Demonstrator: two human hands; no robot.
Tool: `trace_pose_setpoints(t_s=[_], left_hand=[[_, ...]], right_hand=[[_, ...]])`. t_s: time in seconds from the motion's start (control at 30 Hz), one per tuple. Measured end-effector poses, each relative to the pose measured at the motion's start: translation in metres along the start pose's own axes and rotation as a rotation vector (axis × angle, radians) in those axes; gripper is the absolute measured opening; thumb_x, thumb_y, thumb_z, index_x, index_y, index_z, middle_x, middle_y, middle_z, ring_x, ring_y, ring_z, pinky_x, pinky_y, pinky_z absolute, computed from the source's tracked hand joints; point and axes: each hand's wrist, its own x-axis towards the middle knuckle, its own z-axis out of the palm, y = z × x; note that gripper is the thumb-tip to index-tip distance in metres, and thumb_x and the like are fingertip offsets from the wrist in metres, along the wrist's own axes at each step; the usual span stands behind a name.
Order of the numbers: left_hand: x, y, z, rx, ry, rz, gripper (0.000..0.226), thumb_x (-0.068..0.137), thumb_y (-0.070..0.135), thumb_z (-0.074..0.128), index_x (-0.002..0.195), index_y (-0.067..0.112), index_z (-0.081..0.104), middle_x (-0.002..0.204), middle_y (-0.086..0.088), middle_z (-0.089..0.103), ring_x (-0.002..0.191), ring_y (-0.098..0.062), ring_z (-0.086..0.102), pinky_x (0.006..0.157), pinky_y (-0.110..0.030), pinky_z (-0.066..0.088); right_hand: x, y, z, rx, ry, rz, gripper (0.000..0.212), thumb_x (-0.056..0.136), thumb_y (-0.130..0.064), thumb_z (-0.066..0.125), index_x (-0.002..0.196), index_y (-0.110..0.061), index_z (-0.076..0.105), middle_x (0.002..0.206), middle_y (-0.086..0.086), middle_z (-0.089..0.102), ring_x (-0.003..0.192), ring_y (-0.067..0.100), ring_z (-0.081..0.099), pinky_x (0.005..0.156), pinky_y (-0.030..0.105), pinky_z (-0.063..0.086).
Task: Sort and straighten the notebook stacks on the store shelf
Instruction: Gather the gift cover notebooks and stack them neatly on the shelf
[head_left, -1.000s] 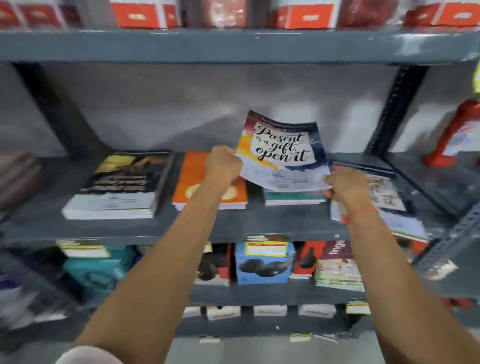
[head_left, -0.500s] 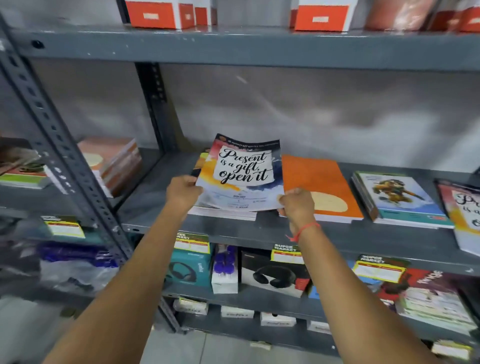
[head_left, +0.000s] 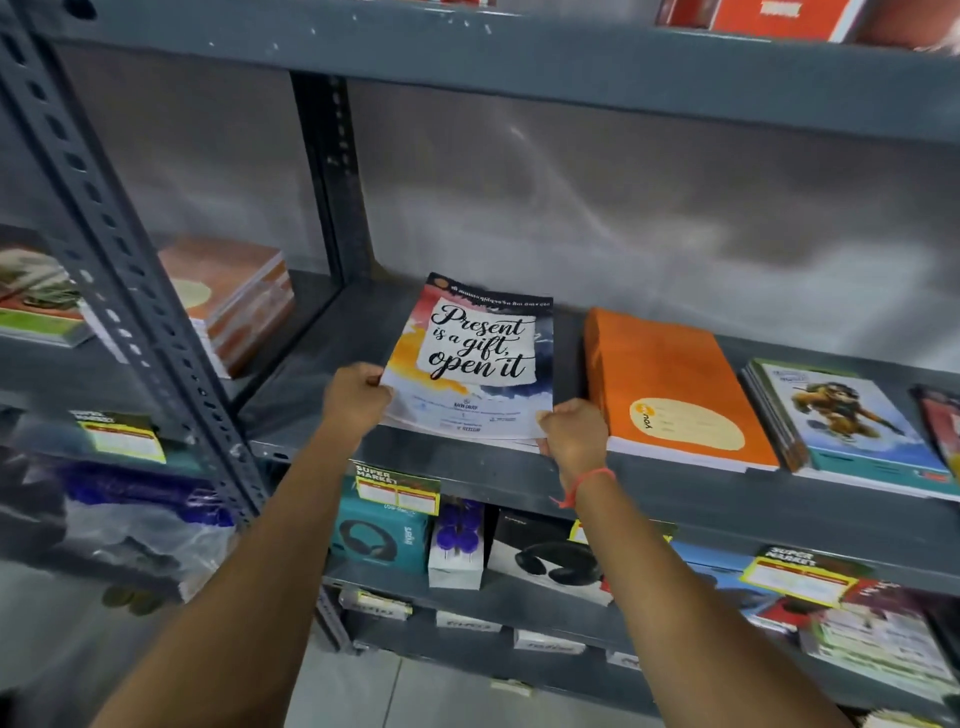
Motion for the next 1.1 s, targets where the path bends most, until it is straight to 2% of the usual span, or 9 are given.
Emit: trace_pose_setpoints(t_s=[0.07, 0.13, 0.27, 0.4, 0.53, 0.67, 0.9, 1.0, 1.1], left_hand=[[-0.002, 0.000, -0.001, 0.071, -0.010, 0.002, 0.014, 0.077, 0.001, 0.058, 0.088, -0.001, 0.067, 0.094, -0.025, 0.068, 0.093, -0.037, 0.062, 0.078, -0.041, 0.048], [-0.003, 0.000, -0.002, 0.155, -0.029, -0.005, 0.008, 0.078, 0.005, 0.059, 0.081, 0.000, 0.065, 0.090, -0.027, 0.066, 0.092, -0.036, 0.061, 0.079, -0.041, 0.047], [0.000, 0.005, -0.006, 0.357, -0.082, -0.029, 0.017, 0.078, 0.007, 0.054, 0.063, -0.001, 0.056, 0.069, -0.026, 0.057, 0.078, -0.038, 0.057, 0.068, -0.040, 0.045], [-0.004, 0.021, 0.002, 0.600, 0.020, 0.029, 0.017, 0.080, 0.008, 0.047, 0.089, -0.001, 0.059, 0.109, -0.027, 0.058, 0.109, -0.044, 0.049, 0.089, -0.049, 0.046], [-0.025, 0.059, 0.043, 0.604, 0.064, 0.172, 0.030, 0.081, 0.015, 0.052, 0.108, 0.003, 0.059, 0.119, -0.023, 0.052, 0.112, -0.043, 0.045, 0.090, -0.049, 0.044], [-0.054, 0.106, 0.106, 0.539, -0.013, 0.302, 0.029, 0.084, 0.021, 0.052, 0.108, 0.008, 0.061, 0.119, -0.022, 0.055, 0.109, -0.042, 0.051, 0.089, -0.046, 0.047], [-0.158, 0.199, 0.274, 0.317, -0.282, 0.535, 0.024, 0.083, 0.017, 0.052, 0.097, 0.004, 0.066, 0.108, -0.023, 0.065, 0.104, -0.038, 0.059, 0.085, -0.043, 0.049], [-0.210, 0.230, 0.353, 0.241, -0.489, 0.504, 0.023, 0.084, 0.015, 0.051, 0.094, 0.001, 0.066, 0.104, -0.024, 0.066, 0.101, -0.038, 0.060, 0.081, -0.038, 0.049], [-0.254, 0.251, 0.420, 0.291, -0.640, 0.433, 0.021, 0.085, 0.015, 0.049, 0.073, 0.002, 0.061, 0.098, -0.028, 0.065, 0.096, -0.038, 0.059, 0.066, -0.035, 0.037]], right_hand=[[0.001, 0.005, 0.001, -0.086, 0.006, -0.022, 0.030, 0.076, -0.004, 0.052, 0.050, -0.012, 0.039, 0.060, 0.014, 0.051, 0.062, 0.027, 0.052, 0.059, 0.037, 0.044], [0.001, 0.009, -0.002, -0.214, -0.010, -0.036, 0.022, 0.078, -0.013, 0.054, 0.058, -0.008, 0.048, 0.069, 0.017, 0.063, 0.068, 0.034, 0.063, 0.067, 0.037, 0.051], [0.002, 0.011, -0.005, -0.328, -0.053, -0.057, 0.016, 0.077, -0.021, 0.059, 0.070, -0.007, 0.054, 0.080, 0.020, 0.069, 0.080, 0.037, 0.068, 0.077, 0.040, 0.056], [-0.002, 0.006, -0.018, -0.366, -0.039, -0.135, 0.015, 0.080, -0.018, 0.055, 0.082, -0.003, 0.057, 0.093, 0.020, 0.068, 0.083, 0.038, 0.065, 0.077, 0.040, 0.055], [-0.001, 0.003, -0.062, -0.323, 0.139, -0.210, 0.023, 0.085, -0.015, 0.049, 0.098, -0.002, 0.063, 0.105, 0.018, 0.063, 0.092, 0.038, 0.060, 0.077, 0.035, 0.047], [0.010, 0.008, -0.128, -0.293, 0.340, -0.241, 0.025, 0.088, -0.017, 0.046, 0.096, -0.010, 0.068, 0.110, 0.014, 0.064, 0.095, 0.036, 0.062, 0.076, 0.033, 0.047], [0.041, 0.071, -0.300, -0.301, 0.585, -0.181, 0.027, 0.089, -0.015, 0.044, 0.098, -0.006, 0.068, 0.108, 0.022, 0.063, 0.092, 0.041, 0.061, 0.075, 0.040, 0.049], [0.046, 0.106, -0.377, -0.343, 0.642, -0.082, 0.028, 0.090, -0.012, 0.042, 0.100, 0.000, 0.064, 0.111, 0.027, 0.060, 0.094, 0.043, 0.060, 0.076, 0.041, 0.047], [0.052, 0.143, -0.445, -0.383, 0.666, 0.030, 0.028, 0.088, -0.010, 0.040, 0.102, 0.001, 0.062, 0.114, 0.029, 0.059, 0.099, 0.044, 0.058, 0.079, 0.042, 0.046]])
